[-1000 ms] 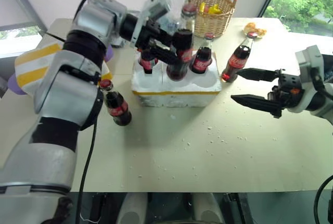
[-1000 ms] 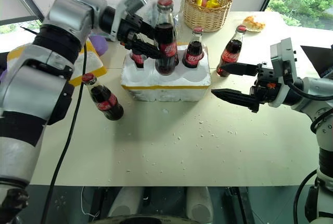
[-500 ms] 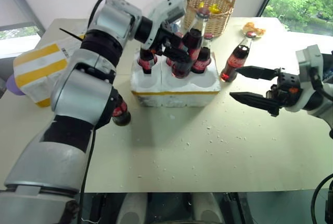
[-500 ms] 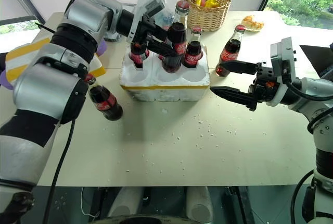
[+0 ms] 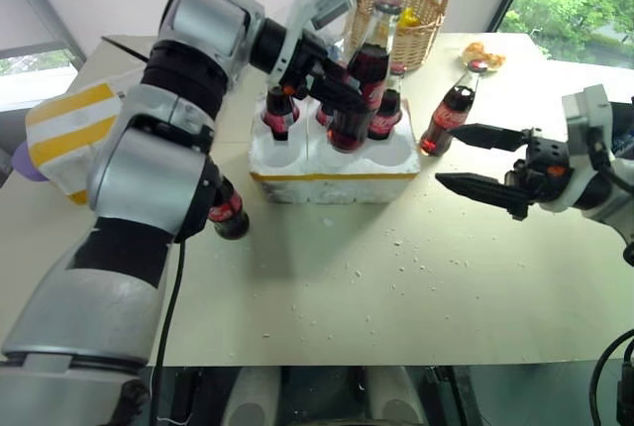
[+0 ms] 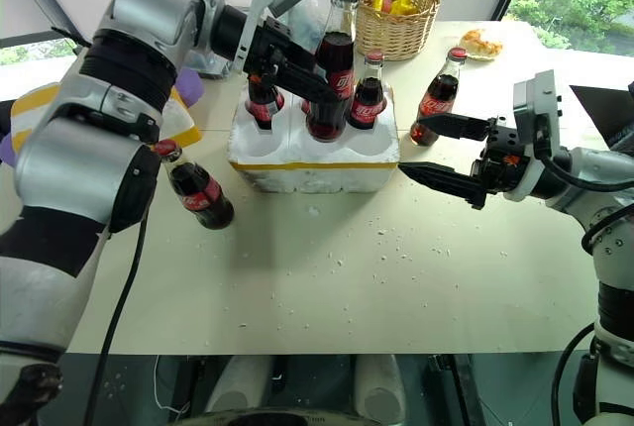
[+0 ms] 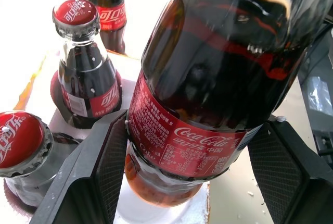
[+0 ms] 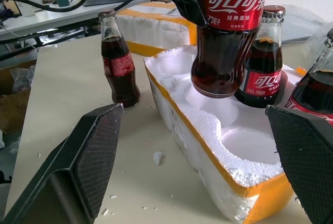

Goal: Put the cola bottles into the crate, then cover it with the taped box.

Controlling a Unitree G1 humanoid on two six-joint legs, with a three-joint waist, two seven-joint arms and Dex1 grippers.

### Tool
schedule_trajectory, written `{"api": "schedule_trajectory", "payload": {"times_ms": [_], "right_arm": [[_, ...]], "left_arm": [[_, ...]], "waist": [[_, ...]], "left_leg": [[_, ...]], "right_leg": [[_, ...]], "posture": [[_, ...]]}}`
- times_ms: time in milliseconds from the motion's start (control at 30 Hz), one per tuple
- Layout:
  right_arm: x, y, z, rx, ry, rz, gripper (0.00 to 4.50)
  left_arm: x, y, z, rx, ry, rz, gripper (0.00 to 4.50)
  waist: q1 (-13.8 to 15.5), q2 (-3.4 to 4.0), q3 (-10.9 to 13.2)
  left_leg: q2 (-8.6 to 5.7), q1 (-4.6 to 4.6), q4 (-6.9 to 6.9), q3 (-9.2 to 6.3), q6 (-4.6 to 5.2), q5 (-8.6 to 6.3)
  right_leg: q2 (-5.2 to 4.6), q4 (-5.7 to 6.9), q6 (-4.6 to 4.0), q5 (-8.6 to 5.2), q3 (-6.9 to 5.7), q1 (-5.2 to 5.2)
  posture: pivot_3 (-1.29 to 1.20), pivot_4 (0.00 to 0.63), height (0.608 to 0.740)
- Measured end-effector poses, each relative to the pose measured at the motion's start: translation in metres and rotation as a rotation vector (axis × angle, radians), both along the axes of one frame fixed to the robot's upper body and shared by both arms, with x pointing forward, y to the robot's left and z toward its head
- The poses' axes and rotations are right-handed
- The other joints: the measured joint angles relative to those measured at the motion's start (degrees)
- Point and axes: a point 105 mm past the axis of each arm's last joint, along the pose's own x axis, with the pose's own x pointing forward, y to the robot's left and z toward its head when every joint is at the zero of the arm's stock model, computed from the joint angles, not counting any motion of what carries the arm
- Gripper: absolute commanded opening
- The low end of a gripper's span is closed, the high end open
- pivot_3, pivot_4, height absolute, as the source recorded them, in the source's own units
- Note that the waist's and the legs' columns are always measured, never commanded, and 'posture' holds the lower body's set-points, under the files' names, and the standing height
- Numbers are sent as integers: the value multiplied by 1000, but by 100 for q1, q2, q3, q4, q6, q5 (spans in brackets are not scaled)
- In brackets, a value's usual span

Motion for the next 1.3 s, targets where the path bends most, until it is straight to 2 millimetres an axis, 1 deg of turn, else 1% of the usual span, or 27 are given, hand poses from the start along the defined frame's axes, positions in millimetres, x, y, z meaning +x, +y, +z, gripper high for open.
{"api": "schedule_trajectory", "payload": {"times_ms": [133,233,300,367,500,667,833,900,967,1167,1300], "right_arm": [[1,0,0,2,-1,-4,4500],[1,0,0,3,-1,-6,4500],[2,0,1,5,-2,-9,4500],[3,-1,1,6,-3,-12,4500],[3,0,1,8,-4,-16,4500],[4,0,1,10,-3,-20,4500],[4,0,1,11,-3,-23,4500],[5,0,1,12,-4,-24,4500],[5,-1,1,13,-3,-25,4500],[6,-1,1,14,-2,-29,4500],[7,-1,1,7,-5,-29,4500]], "left_arm": [[0,-3,-4,8,20,37,2831],[-1,-4,-13,27,38,49,2831],[0,-2,-21,52,36,69,2831],[2,1,-23,87,22,95,2831],[8,7,-37,99,28,142,2831],[12,4,-40,97,10,183,2831],[13,4,-41,96,23,193,2831],[13,4,-42,91,30,197,3880],[14,5,-40,79,27,209,4459],[12,7,-39,70,45,201,4459],[9,8,-33,57,56,175,4459]], "waist": [[-5,0,0],[-11,0,0],[-15,1,0],[-13,2,-1],[-7,2,-1],[-7,2,-1],[-14,2,-1],[-12,2,-1],[-11,2,-1],[-5,2,-1],[-3,2,-1]], "left_leg": [[0,1,0,0,0,0],[0,2,0,0,-1,0],[0,5,0,0,-1,1],[0,7,0,1,-2,1],[0,8,1,1,-2,1],[0,8,1,2,-2,1],[0,9,2,2,-2,1],[0,9,2,2,-2,1],[0,9,2,2,-2,1],[0,10,4,2,-2,1],[0,10,4,2,-2,1]], "right_leg": [[0,1,0,0,0,0],[0,4,0,0,1,0],[0,6,-1,0,3,0],[0,7,-1,0,4,1],[0,8,-1,0,4,1],[0,9,-1,1,5,1],[0,10,-1,1,5,1],[0,10,-1,1,5,1],[0,10,-1,1,5,1],[0,11,-1,1,5,3],[0,11,-1,1,5,3]], "posture": [[0,150,737],[0,150,737],[0,150,737],[0,150,737],[0,150,737],[0,150,737],[0,150,737],[0,150,737],[0,150,737],[0,150,737],[0,150,737]]}}
